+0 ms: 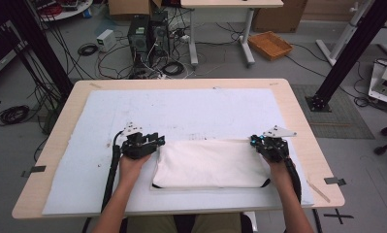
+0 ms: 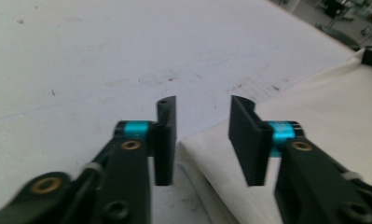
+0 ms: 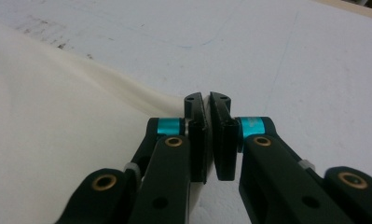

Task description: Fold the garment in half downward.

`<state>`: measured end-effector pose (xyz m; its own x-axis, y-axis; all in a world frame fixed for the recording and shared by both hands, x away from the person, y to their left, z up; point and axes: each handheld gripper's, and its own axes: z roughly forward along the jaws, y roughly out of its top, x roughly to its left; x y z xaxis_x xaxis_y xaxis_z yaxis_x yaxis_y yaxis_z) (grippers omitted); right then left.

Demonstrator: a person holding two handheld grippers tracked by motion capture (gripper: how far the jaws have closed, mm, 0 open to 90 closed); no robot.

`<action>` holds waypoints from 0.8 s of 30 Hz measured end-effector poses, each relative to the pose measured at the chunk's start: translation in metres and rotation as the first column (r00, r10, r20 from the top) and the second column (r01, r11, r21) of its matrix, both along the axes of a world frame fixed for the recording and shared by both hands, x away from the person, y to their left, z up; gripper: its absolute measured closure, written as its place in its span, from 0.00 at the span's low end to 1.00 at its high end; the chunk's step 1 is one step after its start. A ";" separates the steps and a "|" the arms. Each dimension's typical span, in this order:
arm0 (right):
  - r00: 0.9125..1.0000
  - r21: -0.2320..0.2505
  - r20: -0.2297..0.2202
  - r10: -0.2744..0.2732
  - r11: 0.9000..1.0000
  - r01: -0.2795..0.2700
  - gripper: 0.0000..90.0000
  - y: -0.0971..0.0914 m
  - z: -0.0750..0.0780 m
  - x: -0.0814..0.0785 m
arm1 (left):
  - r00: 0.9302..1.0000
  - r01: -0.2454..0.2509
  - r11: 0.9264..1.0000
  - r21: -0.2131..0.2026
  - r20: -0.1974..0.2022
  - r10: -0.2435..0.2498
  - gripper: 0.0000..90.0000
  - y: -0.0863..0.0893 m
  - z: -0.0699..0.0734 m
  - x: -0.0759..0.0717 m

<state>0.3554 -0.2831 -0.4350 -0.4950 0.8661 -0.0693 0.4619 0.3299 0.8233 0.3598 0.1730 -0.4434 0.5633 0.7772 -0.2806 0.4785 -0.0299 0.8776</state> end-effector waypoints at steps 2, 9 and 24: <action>1.000 0.002 0.003 -0.007 1.000 0.007 0.87 -0.001 0.000 -0.001 | 1.000 -0.006 1.000 -0.008 0.016 0.006 0.48 0.002 0.002 -0.002; 0.992 0.124 0.040 -0.116 0.986 0.110 0.26 -0.037 0.002 -0.015 | 0.990 -0.019 0.999 -0.047 0.140 0.026 0.29 0.023 0.009 -0.025; 0.990 0.086 0.139 -0.005 0.996 -0.007 0.22 -0.040 0.011 -0.035 | 0.980 0.001 0.998 -0.060 0.201 0.011 0.23 0.031 0.011 -0.042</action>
